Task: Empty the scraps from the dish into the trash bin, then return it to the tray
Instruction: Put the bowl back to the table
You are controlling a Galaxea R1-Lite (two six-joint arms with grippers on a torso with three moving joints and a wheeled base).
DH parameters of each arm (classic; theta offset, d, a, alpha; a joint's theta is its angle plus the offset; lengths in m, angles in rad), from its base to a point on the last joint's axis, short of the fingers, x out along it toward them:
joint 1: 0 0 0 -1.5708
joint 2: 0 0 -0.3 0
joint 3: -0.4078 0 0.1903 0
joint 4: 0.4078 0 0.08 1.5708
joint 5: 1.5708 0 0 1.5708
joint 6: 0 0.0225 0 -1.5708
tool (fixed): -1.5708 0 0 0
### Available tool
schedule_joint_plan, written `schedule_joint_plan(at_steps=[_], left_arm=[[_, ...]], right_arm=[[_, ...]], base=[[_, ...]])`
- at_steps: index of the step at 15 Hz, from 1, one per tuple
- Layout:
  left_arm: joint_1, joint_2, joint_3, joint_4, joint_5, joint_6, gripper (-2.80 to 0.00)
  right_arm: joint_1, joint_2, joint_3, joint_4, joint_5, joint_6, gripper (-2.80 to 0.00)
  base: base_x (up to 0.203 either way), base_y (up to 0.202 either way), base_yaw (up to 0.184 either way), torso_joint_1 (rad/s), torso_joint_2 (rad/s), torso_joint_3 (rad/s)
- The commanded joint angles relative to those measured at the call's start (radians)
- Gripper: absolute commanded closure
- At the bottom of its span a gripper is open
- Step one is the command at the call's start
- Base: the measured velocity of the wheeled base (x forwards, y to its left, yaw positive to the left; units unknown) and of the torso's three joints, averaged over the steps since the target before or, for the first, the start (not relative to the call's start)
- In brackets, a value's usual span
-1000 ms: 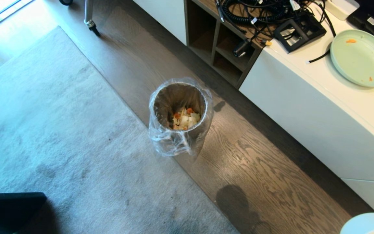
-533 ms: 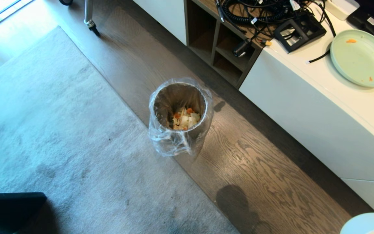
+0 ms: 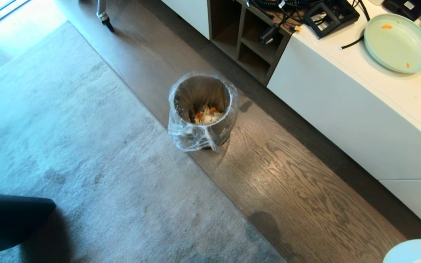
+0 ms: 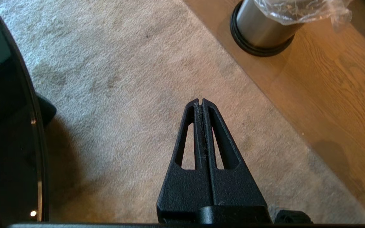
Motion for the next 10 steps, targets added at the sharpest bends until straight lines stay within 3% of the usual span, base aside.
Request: schedule_joint_plan(at_steps=[1,4,10], left_arm=[[0.0,0.0,0.0,0.0,0.0,-0.001,0.0],[0.0,0.0,0.0,0.0,0.0,-0.001,0.0],[0.0,0.0,0.0,0.0,0.0,0.0,0.0]], right_arm=[[0.0,0.002,0.0,-0.001,0.0,-0.001,0.0],[0.0,0.002,0.0,-0.001,0.0,-0.001,0.0],[0.0,0.002,0.0,0.0,0.0,-0.001,0.0]], base=[[-0.19,0.0,-0.004,0.002,0.0,0.002],[-0.143,0.0,0.0,0.0,0.0,0.003],[0.0,0.0,0.0,0.0,0.0,0.0]])
